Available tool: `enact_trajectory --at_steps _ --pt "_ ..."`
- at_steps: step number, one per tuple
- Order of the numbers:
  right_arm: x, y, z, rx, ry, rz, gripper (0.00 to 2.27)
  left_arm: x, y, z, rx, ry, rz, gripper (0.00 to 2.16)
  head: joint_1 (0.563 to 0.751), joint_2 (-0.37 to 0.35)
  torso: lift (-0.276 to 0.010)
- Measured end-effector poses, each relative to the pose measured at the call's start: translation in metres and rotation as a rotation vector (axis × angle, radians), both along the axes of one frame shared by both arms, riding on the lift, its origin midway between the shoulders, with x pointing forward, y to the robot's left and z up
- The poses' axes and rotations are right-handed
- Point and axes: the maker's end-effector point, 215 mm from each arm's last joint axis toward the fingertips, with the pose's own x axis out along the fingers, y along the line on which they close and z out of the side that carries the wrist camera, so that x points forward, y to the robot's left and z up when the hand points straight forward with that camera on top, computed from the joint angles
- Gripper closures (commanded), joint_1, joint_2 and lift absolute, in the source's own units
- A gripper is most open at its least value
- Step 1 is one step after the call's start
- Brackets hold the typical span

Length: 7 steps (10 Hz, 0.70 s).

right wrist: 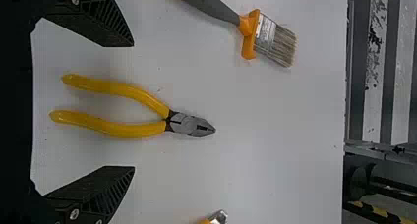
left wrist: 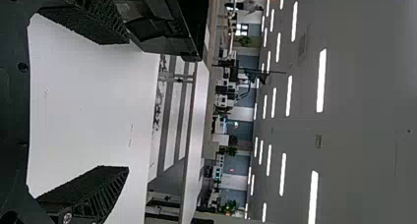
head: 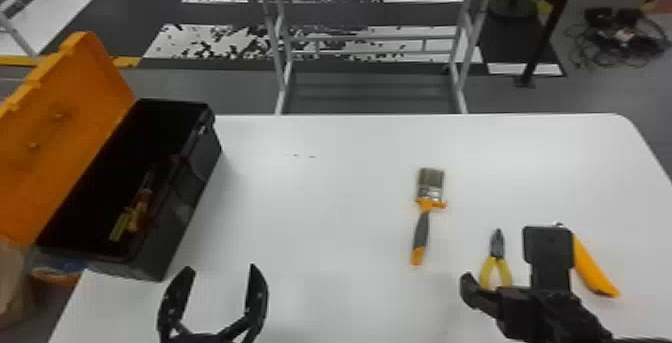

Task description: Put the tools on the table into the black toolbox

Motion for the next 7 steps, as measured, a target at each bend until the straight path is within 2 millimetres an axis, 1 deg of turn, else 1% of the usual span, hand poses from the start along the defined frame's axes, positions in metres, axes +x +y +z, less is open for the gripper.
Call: enact_trajectory --at_steps 5,7 --pt "-0.001 -0.017 -0.009 0.009 0.016 -0.037 0.12 0.001 -0.001 -0.005 -0.001 0.016 -0.005 0.08 0.695 0.038 -0.075" --pt "-0.001 -0.025 -0.011 0.012 0.020 -0.054 0.17 0.002 -0.002 -0.006 -0.001 0.020 -0.007 0.08 0.695 0.020 -0.075"
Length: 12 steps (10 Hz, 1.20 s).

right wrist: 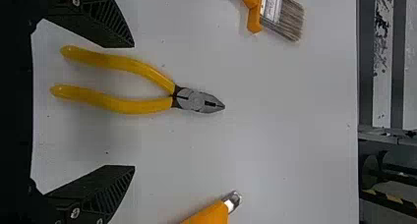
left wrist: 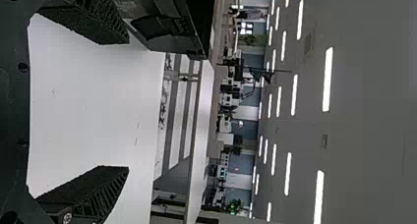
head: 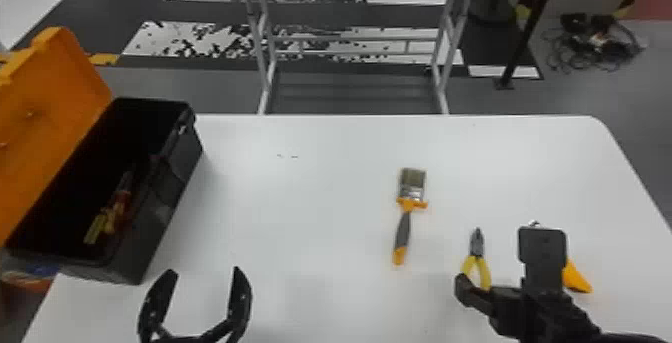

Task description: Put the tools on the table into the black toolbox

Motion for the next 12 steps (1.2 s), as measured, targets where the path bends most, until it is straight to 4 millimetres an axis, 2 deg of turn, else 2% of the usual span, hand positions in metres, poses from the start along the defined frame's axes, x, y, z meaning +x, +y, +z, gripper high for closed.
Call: enact_trajectory --at_steps 2,6,7,8,9,10,11,12 --pt "0.001 -0.002 -0.003 0.002 0.004 -0.003 0.18 0.000 -0.001 0.000 0.000 0.001 -0.002 0.08 0.695 0.014 -0.075" --pt "0.005 0.010 -0.002 0.024 -0.001 0.015 0.21 0.001 0.001 0.001 0.003 -0.001 -0.004 0.08 0.695 0.033 -0.075" --pt "0.005 0.012 -0.003 0.026 0.003 0.018 0.44 0.001 0.001 0.001 0.004 -0.001 -0.005 0.08 0.695 0.039 -0.075" --pt "0.004 0.012 -0.004 0.026 0.008 0.019 0.77 0.001 0.001 0.001 0.004 0.000 -0.006 0.08 0.695 0.041 -0.075" --pt "0.003 0.011 -0.006 0.025 0.016 0.018 1.23 0.001 0.001 0.000 0.004 0.002 -0.008 0.08 0.695 0.041 -0.075" --pt "0.002 0.010 -0.007 0.025 0.020 0.017 1.91 0.001 0.001 -0.001 0.003 0.004 -0.008 0.08 0.695 0.039 -0.075" --pt "0.002 0.011 -0.007 0.033 0.021 0.021 2.16 0.001 0.001 -0.001 0.003 0.006 -0.008 0.08 0.695 0.039 -0.075" --pt "0.001 0.013 -0.007 0.051 0.021 0.031 2.25 0.001 0.001 -0.002 0.003 0.007 -0.008 0.08 0.695 0.043 -0.075"
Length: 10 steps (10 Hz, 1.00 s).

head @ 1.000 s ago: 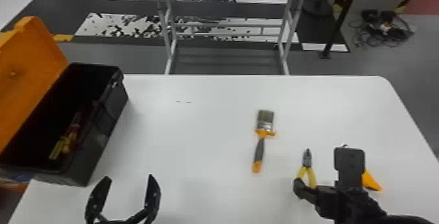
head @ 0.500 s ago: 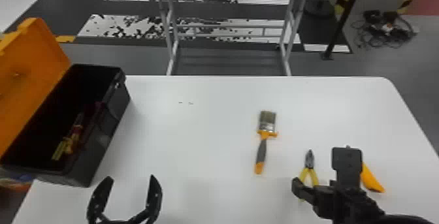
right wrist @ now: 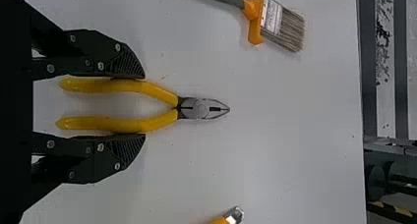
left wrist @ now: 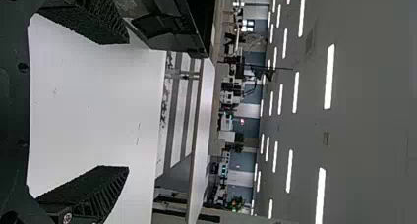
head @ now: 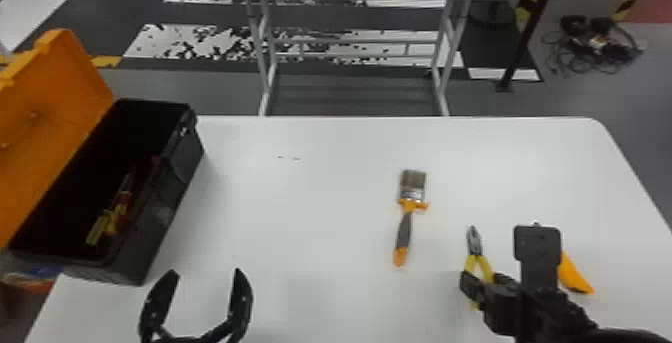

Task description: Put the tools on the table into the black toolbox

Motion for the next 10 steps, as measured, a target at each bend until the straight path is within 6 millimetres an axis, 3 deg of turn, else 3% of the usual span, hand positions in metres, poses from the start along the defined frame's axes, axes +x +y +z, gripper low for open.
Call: enact_trajectory --at_steps 1,3,5,8,10 --pt "0.004 0.007 0.003 0.040 -0.022 0.023 2.25 0.000 0.000 0.000 -0.001 0.000 0.001 0.08 0.695 0.052 -0.075" --pt "0.027 0.018 0.028 0.090 -0.160 0.052 2.25 0.002 0.000 0.005 -0.002 -0.012 0.001 0.08 0.695 0.072 -0.075" --pt "0.039 0.027 0.053 0.116 -0.267 0.076 2.25 0.006 -0.003 0.022 -0.006 -0.045 -0.009 0.07 0.695 0.080 -0.075" --pt "0.045 0.052 0.082 0.194 -0.396 0.164 2.25 0.015 -0.021 0.059 -0.039 -0.102 -0.093 0.06 0.695 0.090 -0.075" --pt "0.038 0.070 0.094 0.241 -0.450 0.223 2.25 0.027 -0.030 0.064 -0.109 -0.067 -0.148 0.07 0.695 0.104 -0.075"
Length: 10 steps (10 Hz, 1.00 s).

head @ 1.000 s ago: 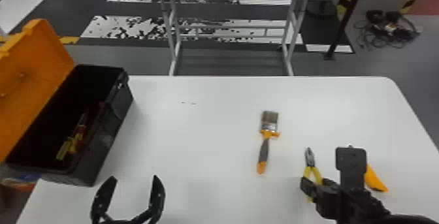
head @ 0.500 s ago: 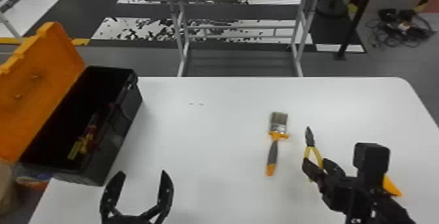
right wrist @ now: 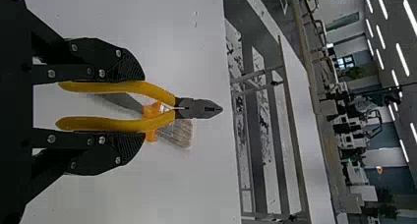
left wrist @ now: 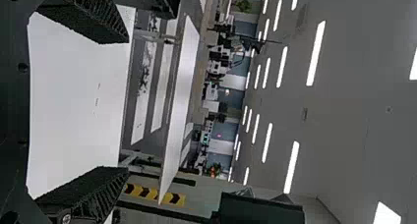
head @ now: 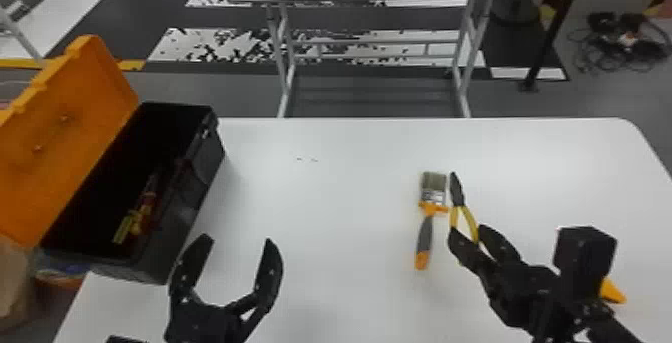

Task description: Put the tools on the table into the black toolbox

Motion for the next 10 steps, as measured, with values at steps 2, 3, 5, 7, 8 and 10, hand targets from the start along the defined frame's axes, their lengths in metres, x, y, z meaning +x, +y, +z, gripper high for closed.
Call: enact_trajectory --at_steps 2,3,5,7,8,10 --pt "-0.007 0.016 0.010 0.030 -0.043 0.052 2.25 0.009 -0.014 0.001 -0.102 0.062 -0.075 0.07 0.695 0.108 -0.075" --pt "-0.010 0.025 0.013 0.039 -0.058 0.075 2.25 0.012 -0.021 0.002 -0.152 0.091 -0.108 0.07 0.695 0.110 -0.075" --pt "-0.019 0.043 0.019 0.062 -0.078 0.122 2.25 0.013 -0.044 -0.007 -0.269 0.179 -0.192 0.07 0.695 0.107 -0.075" --pt "-0.025 0.065 0.031 0.094 -0.115 0.177 2.25 0.013 -0.072 -0.015 -0.379 0.266 -0.293 0.07 0.695 0.096 -0.075" --pt "-0.029 0.076 0.038 0.106 -0.140 0.211 2.25 0.013 -0.085 -0.017 -0.426 0.304 -0.337 0.07 0.695 0.094 -0.075" --pt "-0.040 0.101 0.046 0.129 -0.164 0.274 2.25 0.016 -0.105 -0.013 -0.489 0.351 -0.403 0.07 0.695 0.098 -0.075"
